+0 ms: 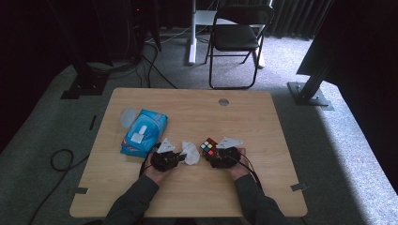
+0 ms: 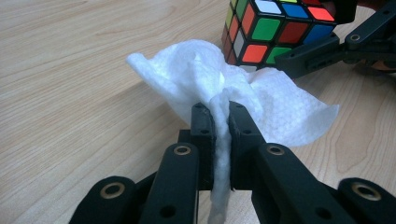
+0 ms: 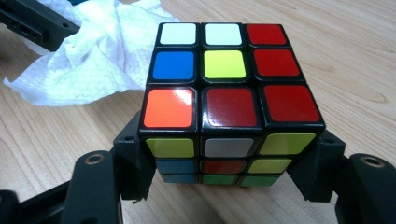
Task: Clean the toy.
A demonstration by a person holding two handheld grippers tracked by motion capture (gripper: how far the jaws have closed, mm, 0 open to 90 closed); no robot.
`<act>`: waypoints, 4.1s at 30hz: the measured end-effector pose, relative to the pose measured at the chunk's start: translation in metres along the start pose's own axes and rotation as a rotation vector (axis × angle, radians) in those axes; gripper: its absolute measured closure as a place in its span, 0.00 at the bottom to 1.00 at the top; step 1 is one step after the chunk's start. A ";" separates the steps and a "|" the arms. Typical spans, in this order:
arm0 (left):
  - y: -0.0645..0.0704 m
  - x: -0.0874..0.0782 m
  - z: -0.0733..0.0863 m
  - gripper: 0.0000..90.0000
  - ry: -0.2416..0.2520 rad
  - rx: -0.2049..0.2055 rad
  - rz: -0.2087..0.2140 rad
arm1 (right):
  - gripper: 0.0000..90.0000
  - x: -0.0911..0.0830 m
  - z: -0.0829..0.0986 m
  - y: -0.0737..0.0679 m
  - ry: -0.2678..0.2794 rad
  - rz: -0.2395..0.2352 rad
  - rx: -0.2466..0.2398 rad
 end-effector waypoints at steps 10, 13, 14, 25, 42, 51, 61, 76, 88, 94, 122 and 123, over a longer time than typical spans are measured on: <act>0.001 0.001 0.000 0.92 -0.001 0.003 -0.001 | 0.38 0.001 0.002 -0.001 -0.013 0.002 -0.012; 0.001 0.001 0.000 0.92 -0.002 0.003 -0.001 | 0.38 0.002 0.002 -0.002 -0.014 0.002 -0.011; 0.001 0.001 0.000 0.92 -0.001 0.003 -0.001 | 0.38 0.002 0.002 -0.001 -0.014 0.002 -0.011; 0.002 0.001 0.000 0.92 -0.005 0.012 -0.002 | 0.38 0.005 0.003 -0.002 -0.025 0.004 0.000; 0.002 0.002 0.000 0.92 -0.005 0.010 0.001 | 0.27 0.002 0.001 -0.004 -0.017 -0.032 0.016; 0.003 0.002 0.000 0.92 -0.010 0.016 0.003 | 0.27 -0.008 -0.003 -0.001 0.012 -0.039 0.014; 0.005 0.004 -0.001 0.92 -0.015 0.022 0.009 | 0.28 -0.018 -0.003 0.002 0.031 -0.067 0.005; 0.006 0.005 -0.001 0.92 -0.018 0.025 0.011 | 0.29 -0.025 -0.005 0.005 0.056 -0.085 0.013; 0.006 0.007 -0.001 0.92 -0.020 0.025 0.010 | 0.26 -0.023 -0.019 0.004 0.073 -0.073 0.023; 0.005 0.006 0.000 0.92 -0.021 0.022 0.007 | 0.24 -0.016 -0.023 0.003 0.070 -0.073 0.046; 0.005 0.006 0.001 0.92 -0.025 0.025 0.005 | 0.27 0.012 -0.024 0.000 -0.023 -0.044 0.058; 0.006 0.006 0.001 0.92 -0.026 0.026 0.006 | 0.27 0.012 -0.024 0.000 -0.023 -0.044 0.058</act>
Point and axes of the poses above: each handheld gripper's, and its own axes: x roughly forward along the jaws, z roughly out of its underside, y roughly to its right, the point moved 6 cm from there along x, roughly forward along the jaws, and after that the axes turned 7 degrees about z, right-handed, at the moved point
